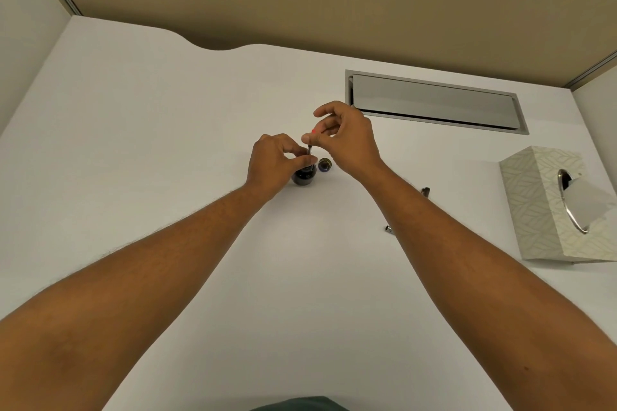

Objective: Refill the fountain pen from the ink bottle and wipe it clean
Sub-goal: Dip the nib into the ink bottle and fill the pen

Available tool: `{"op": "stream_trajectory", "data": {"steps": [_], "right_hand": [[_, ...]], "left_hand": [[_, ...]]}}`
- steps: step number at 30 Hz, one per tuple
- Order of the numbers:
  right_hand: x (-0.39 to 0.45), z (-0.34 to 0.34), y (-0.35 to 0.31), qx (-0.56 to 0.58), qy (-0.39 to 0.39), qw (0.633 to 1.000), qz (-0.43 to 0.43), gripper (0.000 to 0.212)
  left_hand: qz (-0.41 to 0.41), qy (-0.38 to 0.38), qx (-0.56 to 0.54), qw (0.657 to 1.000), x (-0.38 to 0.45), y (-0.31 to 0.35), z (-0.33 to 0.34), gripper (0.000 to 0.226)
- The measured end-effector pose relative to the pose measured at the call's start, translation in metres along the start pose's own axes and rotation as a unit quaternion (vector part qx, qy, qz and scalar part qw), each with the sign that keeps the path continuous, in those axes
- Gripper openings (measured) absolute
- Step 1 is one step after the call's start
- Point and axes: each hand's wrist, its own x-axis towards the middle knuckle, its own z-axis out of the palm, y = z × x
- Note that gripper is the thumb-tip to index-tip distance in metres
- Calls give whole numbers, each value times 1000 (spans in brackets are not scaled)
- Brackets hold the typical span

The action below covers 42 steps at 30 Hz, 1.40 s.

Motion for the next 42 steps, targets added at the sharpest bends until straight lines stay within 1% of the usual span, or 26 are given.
{"op": "stream_trajectory", "data": {"steps": [3, 7, 10, 14, 18, 21, 23, 26, 27, 28, 29, 33, 35, 36, 40, 42], "right_hand": [[-1, 0, 0, 3, 4, 1000, 4, 36], [0, -4, 2, 24, -22, 999, -3, 33], [0, -4, 3, 31, -46, 998, -7, 37], [-1, -2, 1, 33, -53, 998, -7, 45], [-3, 3, -2, 17, -7, 1000, 3, 36], [-3, 7, -2, -7, 32, 999, 11, 39], [-2, 5, -1, -4, 8, 1000, 10, 42], [2, -3, 1, 17, -82, 996, -10, 44], [3, -5, 2, 21, -101, 995, -15, 44], [4, -6, 2, 21, -105, 994, -16, 42], [4, -5, 3, 18, -92, 996, -14, 39], [3, 3, 2, 11, 10, 1000, 7, 31], [3, 6, 3, 7, 24, 1000, 9, 32], [4, 6, 3, 7, 12, 1000, 8, 33], [5, -2, 8, 34, -89, 995, -13, 39], [4, -3, 10, 41, -89, 995, -13, 33]], "left_hand": [[0, -1, 0, 1000, 0, 0, 0, 19], [9, 0, -2, 1000, 0, 2, -1, 22], [4, -2, -2, 1000, 0, 0, 0, 22], [-2, 0, -3, 1000, 0, -3, 1, 19], [-1, -3, -1, 1000, 0, -4, 2, 18], [0, 0, 5, 1000, -1, -4, 2, 18], [-5, -1, 0, 1000, 0, -4, 2, 18], [0, -3, 1, 1000, 0, -5, 1, 20], [2, -3, 0, 1000, 1, -5, 1, 21], [2, -2, -1, 1000, 1, -6, 1, 21], [2, -1, -4, 1000, 1, -6, 0, 21], [8, -2, -1, 1000, 1, -5, 1, 20], [11, 0, 3, 1000, 0, -3, 1, 19], [11, 0, 5, 1000, 0, -4, 1, 18], [9, -2, 5, 1000, 1, -6, -1, 18], [8, -1, 0, 1000, 2, -8, -1, 18]]}}
